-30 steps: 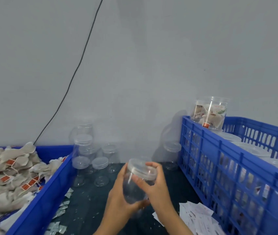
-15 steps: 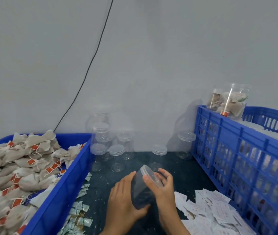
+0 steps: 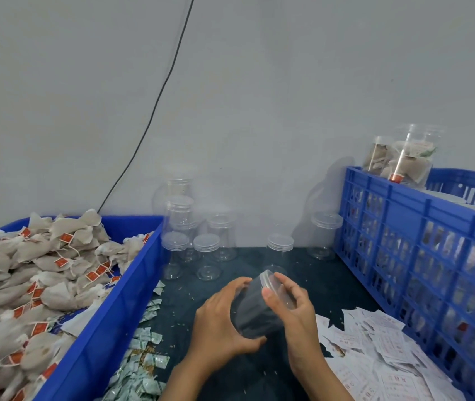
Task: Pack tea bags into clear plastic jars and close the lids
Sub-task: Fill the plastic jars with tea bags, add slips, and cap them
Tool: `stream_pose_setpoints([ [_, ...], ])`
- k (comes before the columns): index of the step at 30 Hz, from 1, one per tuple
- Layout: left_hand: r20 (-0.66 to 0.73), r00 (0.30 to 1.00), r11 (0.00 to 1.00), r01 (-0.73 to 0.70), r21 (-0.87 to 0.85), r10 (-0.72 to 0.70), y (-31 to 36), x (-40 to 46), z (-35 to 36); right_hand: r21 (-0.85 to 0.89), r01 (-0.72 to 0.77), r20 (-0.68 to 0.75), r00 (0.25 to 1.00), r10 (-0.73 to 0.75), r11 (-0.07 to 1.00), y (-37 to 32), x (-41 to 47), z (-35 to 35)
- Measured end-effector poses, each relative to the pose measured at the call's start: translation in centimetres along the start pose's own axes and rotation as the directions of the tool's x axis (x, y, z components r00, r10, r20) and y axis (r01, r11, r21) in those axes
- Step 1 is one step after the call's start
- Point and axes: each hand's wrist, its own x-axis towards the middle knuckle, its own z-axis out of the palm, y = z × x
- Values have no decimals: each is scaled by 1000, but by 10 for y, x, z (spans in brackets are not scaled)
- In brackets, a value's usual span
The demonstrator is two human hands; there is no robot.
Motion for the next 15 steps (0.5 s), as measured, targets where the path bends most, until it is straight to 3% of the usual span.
stream_pose_setpoints([
  [3,62,997,993,45,-109,-39,-6,-1,-4,-53,78,79,994,-74,996,-8,-3,-2],
  [6,205,976,938,139,-318,-75,-20,-5,-8,-153,181,304,944,-128,971,-20,-4,-6],
  [9,167,981,917,152,-368,-96,-20,-13,-8,-173,226,418,898,-136,959,-23,-2,-11],
  [12,30,993,945,118,-305,-114,-13,-15,-2,-112,193,379,915,-138,975,-18,-4,-12],
  [15,-103,993,989,42,-139,-57,-8,-16,1,-130,98,204,976,-71,987,-13,-6,-8],
])
